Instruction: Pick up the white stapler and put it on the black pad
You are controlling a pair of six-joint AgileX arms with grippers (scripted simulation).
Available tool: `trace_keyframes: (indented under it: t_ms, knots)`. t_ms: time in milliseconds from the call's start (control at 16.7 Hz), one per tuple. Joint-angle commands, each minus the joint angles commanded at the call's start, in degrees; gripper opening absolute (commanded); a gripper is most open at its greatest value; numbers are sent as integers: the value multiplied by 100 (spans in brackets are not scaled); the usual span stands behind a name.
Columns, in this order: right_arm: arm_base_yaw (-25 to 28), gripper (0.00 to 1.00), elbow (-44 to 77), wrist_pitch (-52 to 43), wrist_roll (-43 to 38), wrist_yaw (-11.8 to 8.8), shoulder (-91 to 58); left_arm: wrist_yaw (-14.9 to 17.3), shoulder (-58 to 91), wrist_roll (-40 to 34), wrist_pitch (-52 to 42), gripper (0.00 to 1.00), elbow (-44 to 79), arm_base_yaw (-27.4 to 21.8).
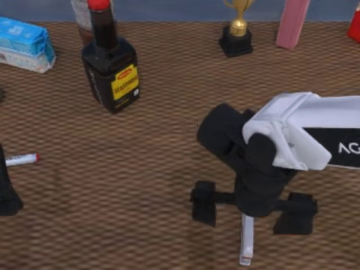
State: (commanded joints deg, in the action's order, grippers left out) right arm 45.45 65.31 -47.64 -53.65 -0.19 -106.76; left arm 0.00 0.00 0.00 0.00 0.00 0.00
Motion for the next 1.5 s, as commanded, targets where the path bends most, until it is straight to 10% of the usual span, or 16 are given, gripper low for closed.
trace_keyframes:
  t_ms: [420,1200,1500]
  knots:
    - [15,100,-276,393,-19,1,-177,0,0,0,0,100,0,0]
    - [15,2,-276,393,-19,1,-177,0,0,0,0,100,0,0]
    - [15,0,-276,393,-19,1,-177,0,0,0,0,100,0,0]
